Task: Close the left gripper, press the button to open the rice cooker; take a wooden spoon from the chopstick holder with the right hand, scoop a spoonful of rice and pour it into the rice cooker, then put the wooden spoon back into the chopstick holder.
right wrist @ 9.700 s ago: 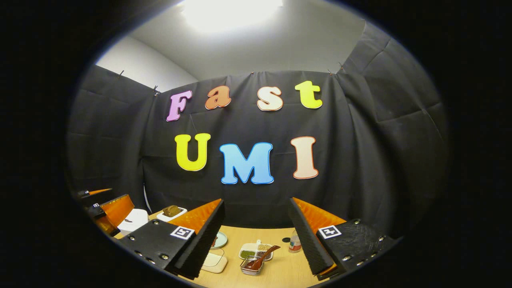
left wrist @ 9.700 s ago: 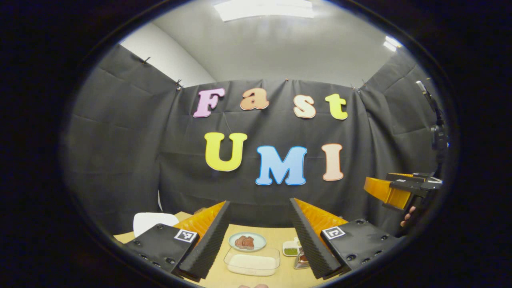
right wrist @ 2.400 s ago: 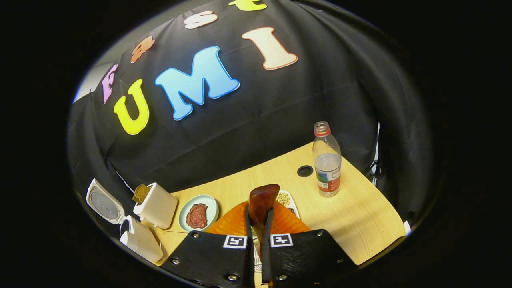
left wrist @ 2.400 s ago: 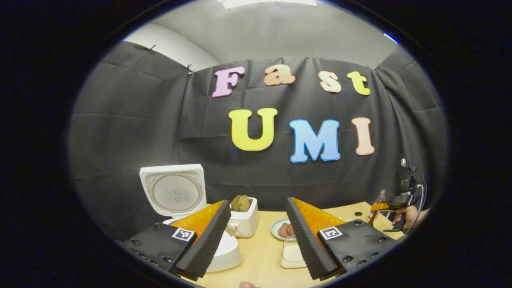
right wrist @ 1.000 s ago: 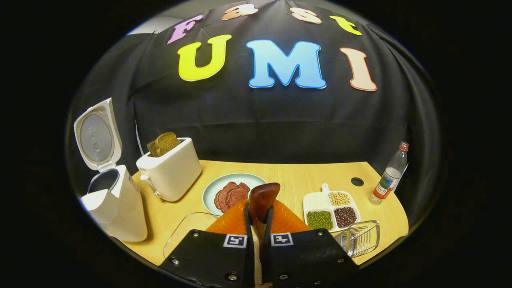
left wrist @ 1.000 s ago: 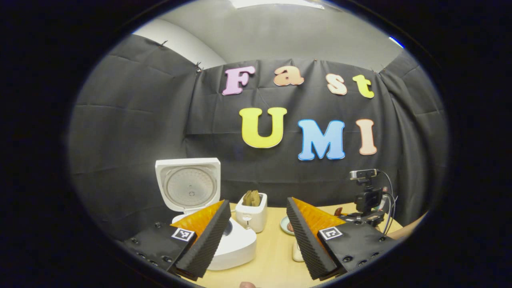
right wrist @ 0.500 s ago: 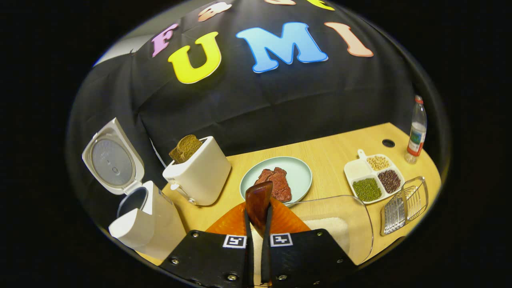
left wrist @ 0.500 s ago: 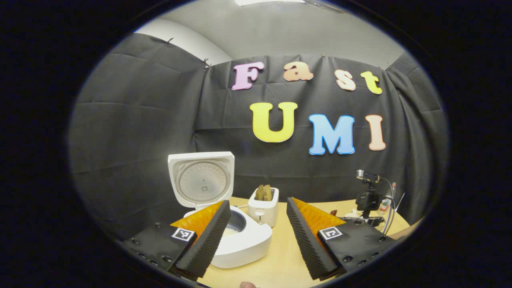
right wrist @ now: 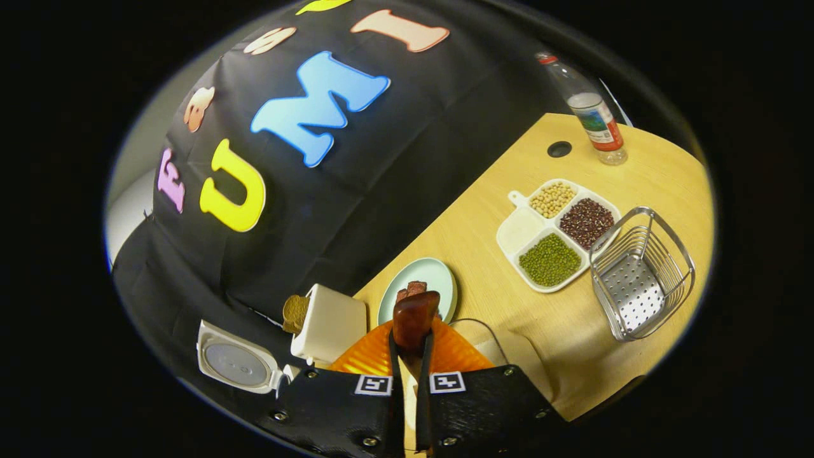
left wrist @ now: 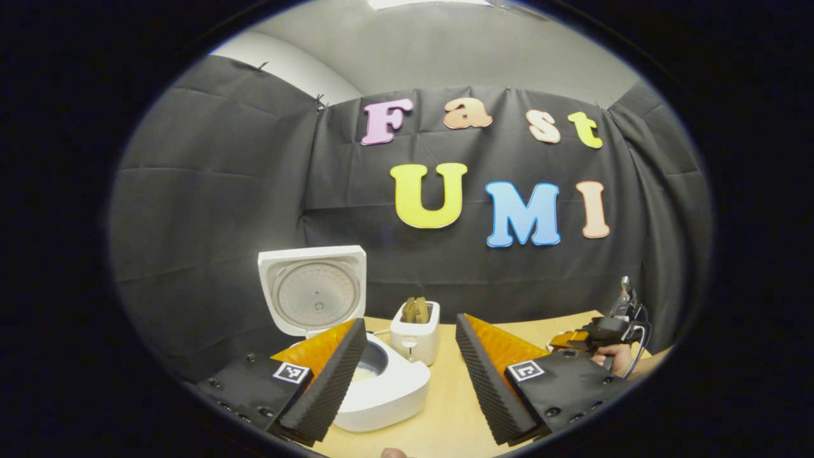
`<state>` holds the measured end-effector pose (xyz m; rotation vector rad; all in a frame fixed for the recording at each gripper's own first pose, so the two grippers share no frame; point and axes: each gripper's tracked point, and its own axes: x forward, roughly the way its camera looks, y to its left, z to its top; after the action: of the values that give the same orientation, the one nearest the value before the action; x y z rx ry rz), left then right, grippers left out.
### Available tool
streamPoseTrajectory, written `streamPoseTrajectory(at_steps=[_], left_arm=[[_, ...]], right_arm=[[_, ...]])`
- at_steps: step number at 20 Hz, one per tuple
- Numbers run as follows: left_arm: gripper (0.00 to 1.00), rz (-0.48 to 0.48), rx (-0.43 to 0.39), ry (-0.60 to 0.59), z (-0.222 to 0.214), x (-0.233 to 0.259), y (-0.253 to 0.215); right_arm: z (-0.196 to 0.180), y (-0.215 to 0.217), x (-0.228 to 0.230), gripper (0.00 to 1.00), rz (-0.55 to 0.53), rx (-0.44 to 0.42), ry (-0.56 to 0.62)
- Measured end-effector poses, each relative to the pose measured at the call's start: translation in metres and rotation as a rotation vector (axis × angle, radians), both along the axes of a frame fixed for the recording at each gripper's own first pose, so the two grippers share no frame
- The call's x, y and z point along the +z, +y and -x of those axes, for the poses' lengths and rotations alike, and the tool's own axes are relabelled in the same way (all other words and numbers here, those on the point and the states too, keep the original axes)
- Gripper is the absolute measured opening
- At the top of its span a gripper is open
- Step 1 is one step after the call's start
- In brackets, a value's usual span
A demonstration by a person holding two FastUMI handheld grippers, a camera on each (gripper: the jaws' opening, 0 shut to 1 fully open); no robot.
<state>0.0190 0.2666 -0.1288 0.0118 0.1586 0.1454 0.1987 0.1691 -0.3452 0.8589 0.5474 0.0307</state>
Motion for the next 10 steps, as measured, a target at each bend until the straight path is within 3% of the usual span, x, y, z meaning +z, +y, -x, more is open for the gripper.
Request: streamPoseTrajectory(at_steps=[10], left_arm=[[0.96,-0.012,-0.058,-0.043,-0.012,0.014,-0.026]], right_arm=[[0.004,-0.034,0.050,0.07,-0.186,-0.065,-0.073]])
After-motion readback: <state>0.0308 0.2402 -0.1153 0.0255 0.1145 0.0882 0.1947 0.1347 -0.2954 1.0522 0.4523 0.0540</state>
